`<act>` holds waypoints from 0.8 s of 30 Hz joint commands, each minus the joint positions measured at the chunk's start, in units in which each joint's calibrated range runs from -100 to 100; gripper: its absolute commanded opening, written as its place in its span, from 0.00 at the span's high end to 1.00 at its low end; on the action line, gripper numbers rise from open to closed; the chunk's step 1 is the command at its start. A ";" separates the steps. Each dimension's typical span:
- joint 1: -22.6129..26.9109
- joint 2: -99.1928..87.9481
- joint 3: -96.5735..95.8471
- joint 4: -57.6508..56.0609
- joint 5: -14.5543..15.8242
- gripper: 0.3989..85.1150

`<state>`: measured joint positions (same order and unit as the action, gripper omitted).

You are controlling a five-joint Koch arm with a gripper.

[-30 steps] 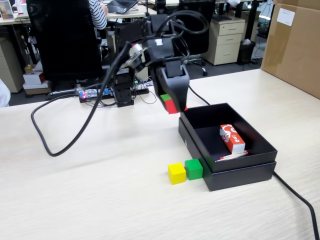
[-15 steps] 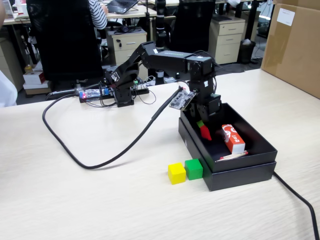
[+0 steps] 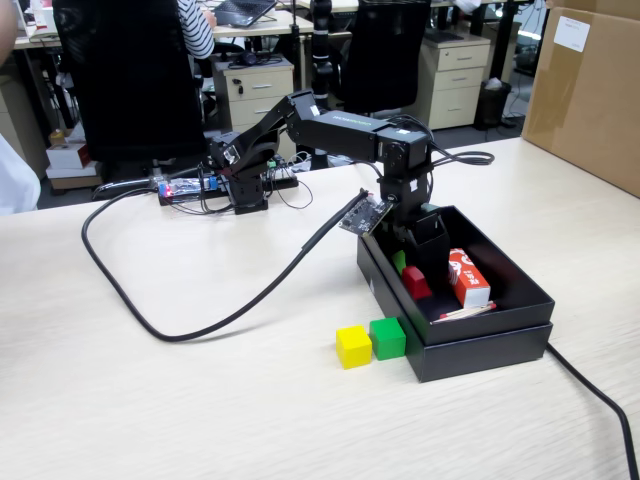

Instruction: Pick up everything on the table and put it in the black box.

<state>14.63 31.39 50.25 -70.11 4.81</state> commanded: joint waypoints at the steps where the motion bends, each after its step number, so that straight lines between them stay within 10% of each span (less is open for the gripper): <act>1: -0.29 -14.35 5.69 -0.25 -0.29 0.54; 11: -4.74 -33.97 5.51 -0.25 -0.20 0.54; 24: -10.50 -16.30 3.15 -0.17 -0.29 0.44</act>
<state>4.52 14.82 47.15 -70.34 4.81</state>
